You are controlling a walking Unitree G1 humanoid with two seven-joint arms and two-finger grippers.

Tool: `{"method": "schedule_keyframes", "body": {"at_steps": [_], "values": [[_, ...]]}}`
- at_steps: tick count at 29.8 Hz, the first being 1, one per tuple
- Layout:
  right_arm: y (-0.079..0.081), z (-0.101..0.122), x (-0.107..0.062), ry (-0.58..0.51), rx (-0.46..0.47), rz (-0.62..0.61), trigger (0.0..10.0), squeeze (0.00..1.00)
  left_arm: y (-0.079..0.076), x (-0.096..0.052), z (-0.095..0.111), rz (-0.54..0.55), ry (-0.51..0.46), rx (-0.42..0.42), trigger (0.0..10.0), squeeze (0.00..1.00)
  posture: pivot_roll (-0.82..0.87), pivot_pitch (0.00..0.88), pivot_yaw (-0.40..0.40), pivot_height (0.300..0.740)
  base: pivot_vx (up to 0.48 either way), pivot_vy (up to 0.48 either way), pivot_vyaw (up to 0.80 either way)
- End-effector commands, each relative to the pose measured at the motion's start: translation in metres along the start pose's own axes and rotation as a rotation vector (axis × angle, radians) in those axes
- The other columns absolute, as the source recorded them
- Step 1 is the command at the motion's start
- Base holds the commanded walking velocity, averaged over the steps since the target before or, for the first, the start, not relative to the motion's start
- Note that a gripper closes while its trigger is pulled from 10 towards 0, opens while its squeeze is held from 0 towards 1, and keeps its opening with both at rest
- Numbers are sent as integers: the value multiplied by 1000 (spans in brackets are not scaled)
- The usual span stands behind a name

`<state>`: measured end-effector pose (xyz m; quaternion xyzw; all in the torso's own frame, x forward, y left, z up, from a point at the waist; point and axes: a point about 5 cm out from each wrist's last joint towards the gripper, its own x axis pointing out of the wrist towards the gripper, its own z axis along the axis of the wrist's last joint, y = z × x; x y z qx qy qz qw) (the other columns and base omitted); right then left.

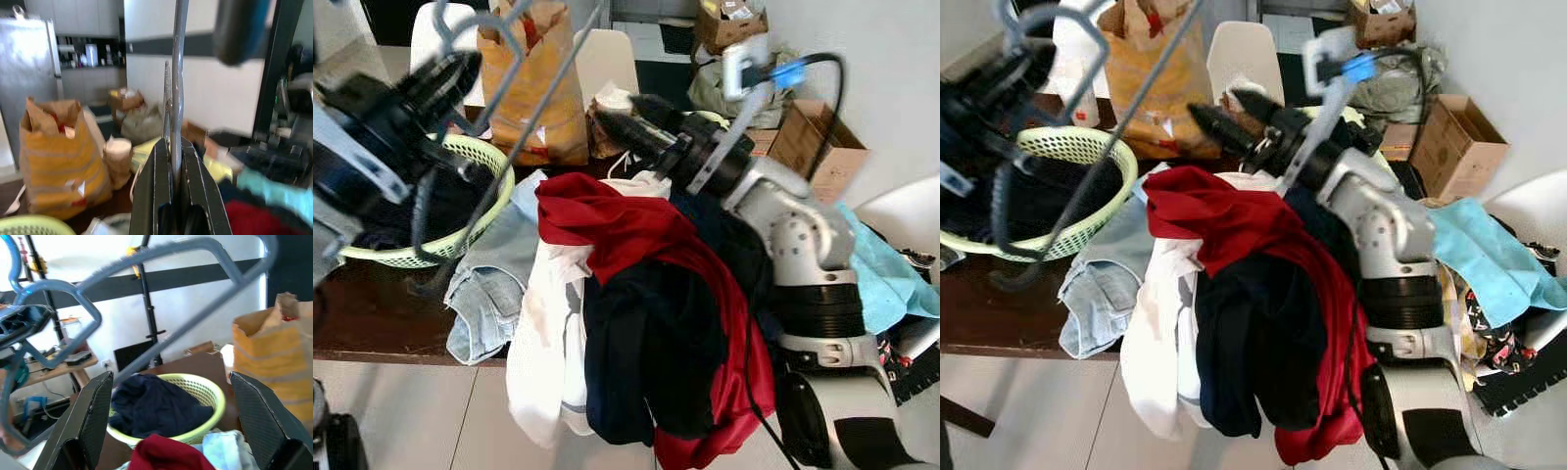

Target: Hang hanger

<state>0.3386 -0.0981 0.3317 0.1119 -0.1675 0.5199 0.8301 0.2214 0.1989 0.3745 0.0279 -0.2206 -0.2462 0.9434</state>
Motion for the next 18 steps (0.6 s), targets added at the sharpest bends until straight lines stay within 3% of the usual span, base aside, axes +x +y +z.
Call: {"method": "schedule_keyframes", "body": {"at_steps": [1, 5, 9, 13, 18], "values": [[5, 4, -3, -20, -13, 49, 10000, 0, -4, -2, -4, -28, 67, 43, 10000, 0, 46, 124, -54, 740, 0, 0, 0], [6, 5, -3, -23, -12, 64, 10000, 0, -5, -3, -7, -36, 89, 56, 10000, 0, 46, 124, -54, 740, 0, 0, 0], [17, 9, -11, -12, -35, 202, 10000, 0, -12, -9, -12, -98, 160, 98, 10000, 0, 48, 126, -59, 740, 0, 0, 0], [21, 16, -20, -20, -39, 270, 10000, 0, -6, -15, -4, -77, 184, 130, 10000, 0, 50, 127, -61, 740, 0, 0, 0], [22, 27, -35, -32, -65, 329, 10000, 0, -3, -17, 2, -98, 205, 156, 10000, 0, 54, 128, -57, 740, -264, 0, 0]]}}
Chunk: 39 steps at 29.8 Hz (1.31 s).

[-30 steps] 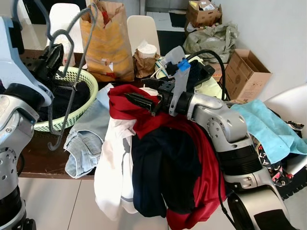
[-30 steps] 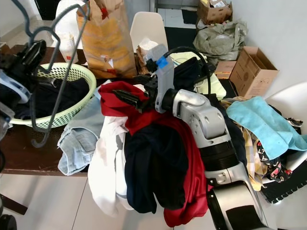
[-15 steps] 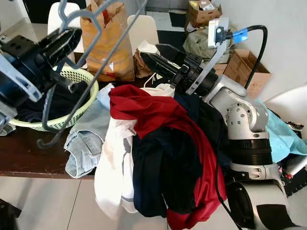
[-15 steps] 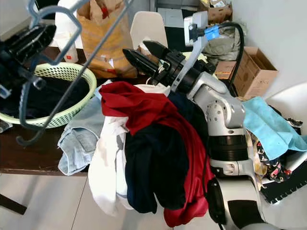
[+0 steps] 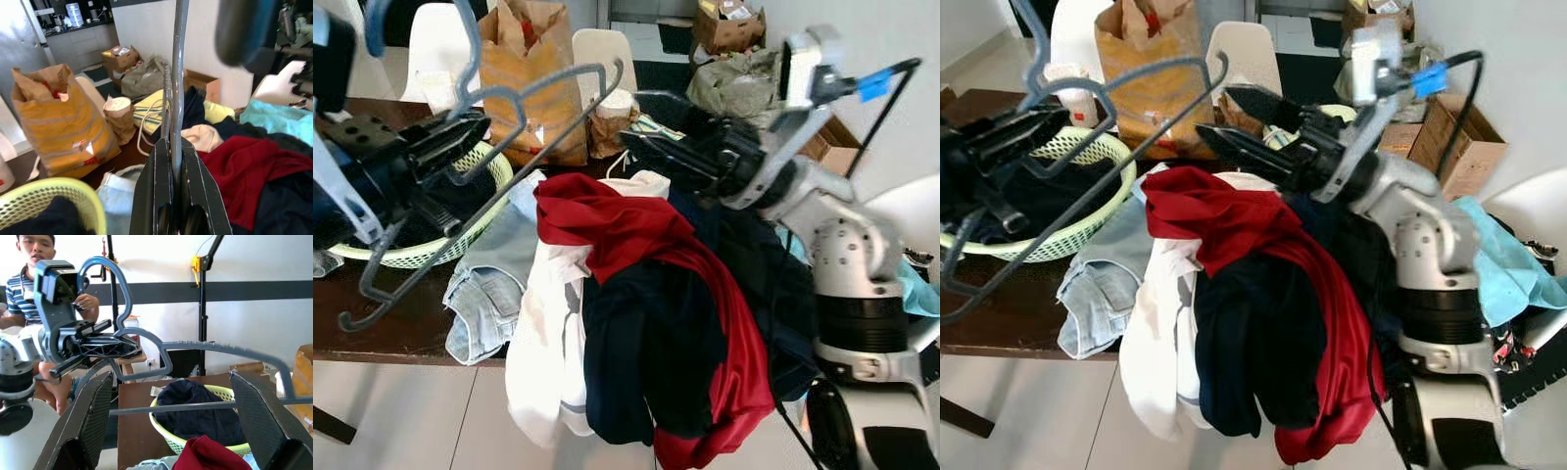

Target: Hang hanger

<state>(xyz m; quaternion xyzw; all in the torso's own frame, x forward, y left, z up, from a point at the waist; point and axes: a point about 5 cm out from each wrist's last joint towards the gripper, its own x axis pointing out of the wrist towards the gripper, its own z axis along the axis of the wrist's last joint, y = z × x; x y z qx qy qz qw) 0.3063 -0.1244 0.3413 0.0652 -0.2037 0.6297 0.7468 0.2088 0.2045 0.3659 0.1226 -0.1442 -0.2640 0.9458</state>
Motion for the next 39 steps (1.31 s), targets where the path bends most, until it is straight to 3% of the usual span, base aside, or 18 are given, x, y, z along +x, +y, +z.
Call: {"method": "schedule_keyframes", "body": {"at_steps": [1, 9, 14, 19, 21, 23, 28, 34, 39], "values": [[8, 6, -4, -8, -21, 62, 10000, 0, -1, -3, 4, -36, 26, 30, 10000, 0, 54, 129, -57, 740, -270, 0, 0], [16, 32, -13, 30, -145, 178, 10000, 0, -5, -14, -1, -173, 156, 49, 10000, 0, 60, 132, -53, 740, -267, 0, 0], [25, 38, -8, 56, -178, 261, 10000, 0, -10, -18, -3, -262, 177, 23, 10000, 0, 63, 132, -49, 740, -274, 0, 0], [40, 27, 2, 128, -181, 369, 10000, 0, -21, -16, -8, -378, 180, -10, 10000, 0, 62, 131, -46, 740, -271, 0, 0], [42, 19, 4, 189, -192, 390, 10000, 0, -25, -16, -10, -418, 185, -18, 10000, 0, 61, 132, -45, 740, 0, 0, 0], [48, 1, 6, 316, -217, 436, 10000, 0, -32, -15, -14, -491, 194, -34, 10000, 0, 57, 133, -42, 740, 0, 0, 0], [53, -5, 6, 403, -231, 497, 10000, 0, -34, -15, -20, -536, 215, -57, 10000, 0, 49, 136, -40, 740, 0, 0, 0], [55, -10, 7, 438, -255, 500, 10000, 0, -35, -15, -23, -548, 214, -73, 10000, 0, 48, 137, -40, 740, 0, 0, 0], [61, -22, 12, 470, -266, 520, 10000, 0, -51, -8, -31, -619, 194, -107, 10000, 0, 45, 141, -40, 740, 0, 0, 0]]}}
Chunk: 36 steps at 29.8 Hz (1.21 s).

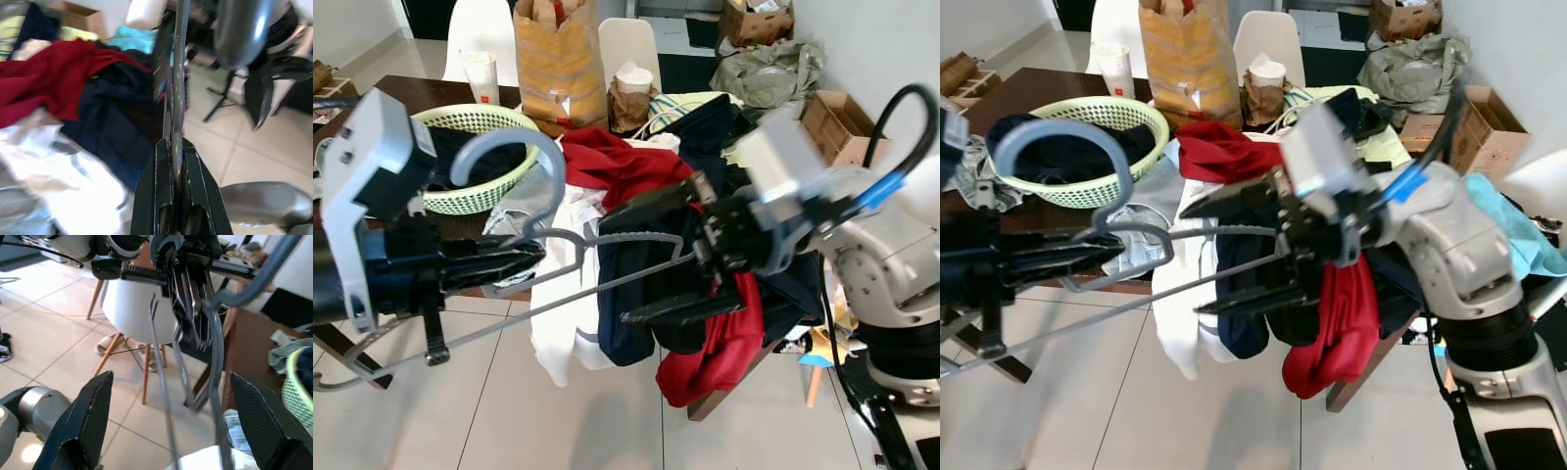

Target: Hang hanger

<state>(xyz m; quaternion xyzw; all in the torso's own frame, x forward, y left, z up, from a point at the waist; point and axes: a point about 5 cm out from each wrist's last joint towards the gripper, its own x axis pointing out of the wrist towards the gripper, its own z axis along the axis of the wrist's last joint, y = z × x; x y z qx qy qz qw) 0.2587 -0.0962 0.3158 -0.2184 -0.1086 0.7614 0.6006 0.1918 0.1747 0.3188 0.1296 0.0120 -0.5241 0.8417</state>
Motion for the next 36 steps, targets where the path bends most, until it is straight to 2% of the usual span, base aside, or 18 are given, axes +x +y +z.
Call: {"method": "schedule_keyframes", "body": {"at_steps": [1, 10, 20, 21, 22, 23, 24, 25, 26, 27, 36], "values": [[4, 1, 6, 18, -38, 18, 10000, 0, -6, 7, -1, -42, -15, 13, 10000, 0, 45, 141, -40, 740, 0, 0, 0], [0, -9, 19, 66, -55, -41, 10000, 0, -11, 15, -5, -80, -30, 0, 10000, 0, 43, 143, -35, 740, 0, 0, 0], [9, -9, 21, 58, -32, 28, 10000, 0, -12, 20, -6, -93, -30, 7, 10000, 0, 33, 147, -36, 740, 0, 0, 0], [11, -9, 21, 56, -27, 44, 7647, 0, -12, 20, -6, -96, -31, 7, 10000, 0, 33, 149, -38, 740, 0, 0, 0], [11, -9, 21, 56, -27, 44, 7647, 0, -12, 20, -6, -96, -31, 7, 10000, 0, 33, 149, -38, 740, 0, 0, 0], [13, -9, 22, 57, -22, 58, 3608, 0, -13, 21, -7, -99, -32, 6, 10000, 0, 33, 149, -38, 740, 0, 0, 0], [13, -9, 22, 57, -22, 58, 3608, 0, -13, 21, -7, -99, -32, 6, 10000, 0, 33, 149, -38, 740, 0, 0, 0], [14, -10, 22, 59, -19, 72, 1333, 0, -13, 21, -7, -102, -29, 6, 10000, 0, 32, 151, -39, 740, 0, 0, 0], [14, -10, 22, 59, -19, 72, 1333, 0, -13, 21, -7, -102, -29, 6, 10000, 0, 32, 151, -39, 740, 0, 0, 0], [15, -10, 23, 61, -17, 86, 0, 0, -13, 21, -8, -101, -27, 6, 10000, 0, 32, 151, -39, 740, 0, 0, 0], [19, -11, 22, 81, -15, 129, 0, 0, -10, 21, -9, -68, -26, 16, 10000, 0, 24, 155, -41, 740, 0, 0, 0]]}}
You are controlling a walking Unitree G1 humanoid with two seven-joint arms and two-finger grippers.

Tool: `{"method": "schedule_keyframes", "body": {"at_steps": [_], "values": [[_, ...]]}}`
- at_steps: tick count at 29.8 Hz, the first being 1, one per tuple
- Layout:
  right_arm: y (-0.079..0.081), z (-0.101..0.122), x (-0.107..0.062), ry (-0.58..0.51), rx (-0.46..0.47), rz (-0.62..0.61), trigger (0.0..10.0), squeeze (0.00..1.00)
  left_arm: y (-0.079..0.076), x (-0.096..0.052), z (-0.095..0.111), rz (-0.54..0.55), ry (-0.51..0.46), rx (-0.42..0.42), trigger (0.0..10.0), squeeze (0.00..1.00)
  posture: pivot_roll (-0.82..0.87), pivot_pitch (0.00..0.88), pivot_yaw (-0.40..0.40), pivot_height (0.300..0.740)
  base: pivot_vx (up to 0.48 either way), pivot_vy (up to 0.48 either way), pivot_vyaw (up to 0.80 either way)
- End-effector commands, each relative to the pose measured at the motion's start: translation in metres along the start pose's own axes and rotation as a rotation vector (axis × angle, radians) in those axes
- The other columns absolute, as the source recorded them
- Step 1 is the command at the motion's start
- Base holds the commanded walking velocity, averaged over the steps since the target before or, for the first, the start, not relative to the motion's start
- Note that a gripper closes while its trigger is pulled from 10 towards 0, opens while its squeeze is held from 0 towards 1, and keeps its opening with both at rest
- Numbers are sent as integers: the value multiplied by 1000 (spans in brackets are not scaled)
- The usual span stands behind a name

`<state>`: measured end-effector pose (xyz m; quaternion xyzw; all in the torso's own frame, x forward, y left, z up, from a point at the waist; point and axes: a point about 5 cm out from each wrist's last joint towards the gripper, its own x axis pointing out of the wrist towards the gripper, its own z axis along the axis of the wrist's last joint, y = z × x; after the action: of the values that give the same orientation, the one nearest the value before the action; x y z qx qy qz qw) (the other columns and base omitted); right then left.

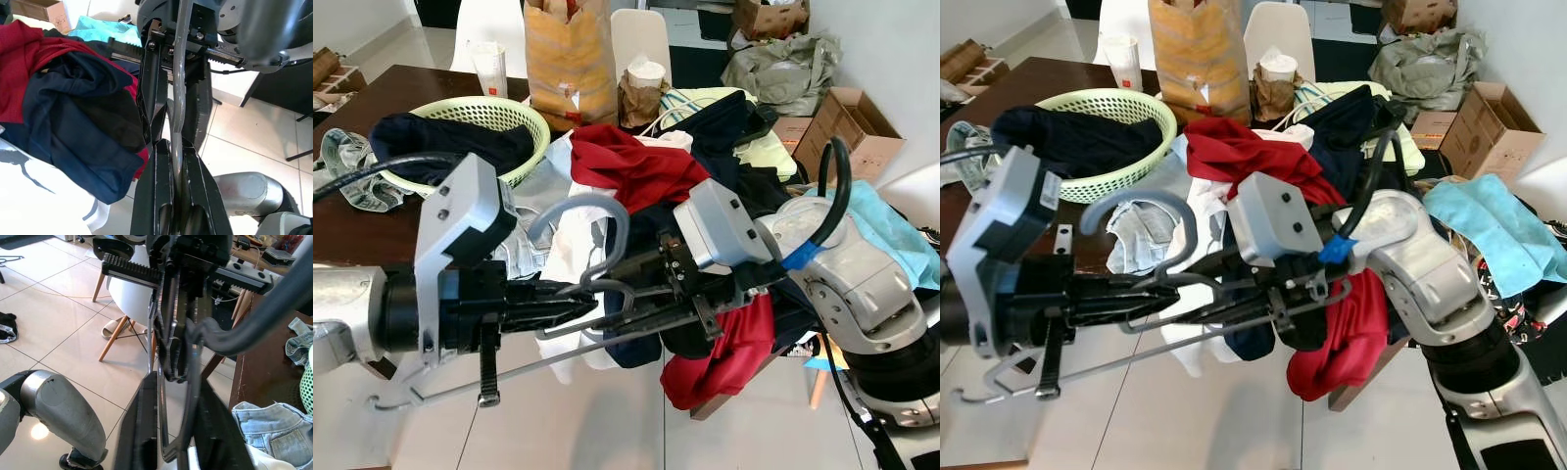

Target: Hang hanger

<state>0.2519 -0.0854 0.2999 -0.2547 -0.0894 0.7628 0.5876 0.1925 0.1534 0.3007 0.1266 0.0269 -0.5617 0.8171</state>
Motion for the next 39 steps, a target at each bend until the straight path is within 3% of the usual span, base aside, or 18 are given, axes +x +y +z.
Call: {"method": "schedule_keyframes", "body": {"at_steps": [1, 9, 10, 12, 20, 22, 23, 26, 27, 29, 31, 33, 34, 35, 36, 37, 38, 39], "values": [[9, 0, 8, 5, 1, 92, 0, 0, 2, -1, 4, 25, -38, 31, 10000, 0, 24, 155, -41, 740, 0, 0, 0], [12, -2, 8, 31, 0, 91, 0, 0, 7, 0, 10, 60, -97, 23, 10000, 0, 23, 154, -42, 740, 0, 0, 0], [12, -2, 8, 28, 1, 87, 0, 0, 6, 0, 12, 38, -132, -5, 10000, 137, 24, 152, -39, 740, 0, 0, 0], [12, 0, 8, 12, 4, 81, 0, 0, 3, -2, 17, -8, -185, -34, 10000, 1000, 26, 151, -39, 740, 0, 0, 0], [7, 4, 3, -28, 7, 43, 0, 0, -3, -11, 31, -62, -276, -18, 10000, 1000, 27, 146, -36, 740, 0, 0, 0], [-2, 4, -9, -39, 11, -31, 0, 0, -3, -28, 55, -50, -395, 37, 10000, 1000, 31, 138, -31, 740, 0, 0, 0], [-2, 4, -9, -39, 11, -31, 0, 0, -3, -28, 55, -50, -395, 37, 10000, 1000, 31, 138, -31, 740, 0, 0, 0], [-13, 5, -26, -36, 7, -128, 0, 0, -2, -54, 84, 23, -482, 132, 10000, 1000, 38, 129, -33, 740, 0, 0, 0], [-13, 5, -26, -36, 7, -128, 0, 0, -2, -54, 84, 23, -482, 132, 10000, 1000, 38, 129, -33, 740, 0, 0, 0], [-22, 4, -34, -34, -1, -217, 0, 0, 1, -68, 96, 129, -492, 192, 10000, 1000, 40, 126, -33, 740, 0, 0, 0], [-24, 3, -36, -34, -2, -237, 0, 0, 2, -71, 98, 154, -494, 204, 10000, 1000, 40, 126, -33, 740, 0, 0, 0], [-42, 0, -39, -31, 6, -399, 0, 0, 14, -88, 106, 327, -516, 244, 10000, 1000, 43, 118, -32, 740, 0, 0, 0], [-42, 0, -39, -31, 6, -399, 0, 0, 14, -88, 106, 327, -516, 244, 10000, 1000, 43, 118, -32, 740, 0, 0, 0], [-55, -6, -43, -18, 31, -527, 0, 0, 22, -101, 110, 451, -548, 249, 10000, 1000, 45, 112, -31, 740, 0, 0, 0], [-55, -6, -43, -18, 31, -527, 0, 0, 22, -101, 110, 451, -548, 249, 10000, 1000, 45, 112, -31, 740, 0, 0, 0], [-67, -11, -48, 1, 55, -644, 0, 0, 30, -113, 112, 570, -583, 246, 10000, 1000, 46, 109, -32, 740, 0, 0, 0], [-67, -11, -48, 1, 55, -644, 0, 0, 30, -113, 112, 570, -583, 246, 10000, 1000, 46, 109, -32, 740, 0, 0, 0], [-78, -16, -55, 9, 90, -760, 0, 0, 36, -122, 112, 651, -617, 235, 10000, 1000, 49, 107, -32, 740, 0, 0, 0]]}}
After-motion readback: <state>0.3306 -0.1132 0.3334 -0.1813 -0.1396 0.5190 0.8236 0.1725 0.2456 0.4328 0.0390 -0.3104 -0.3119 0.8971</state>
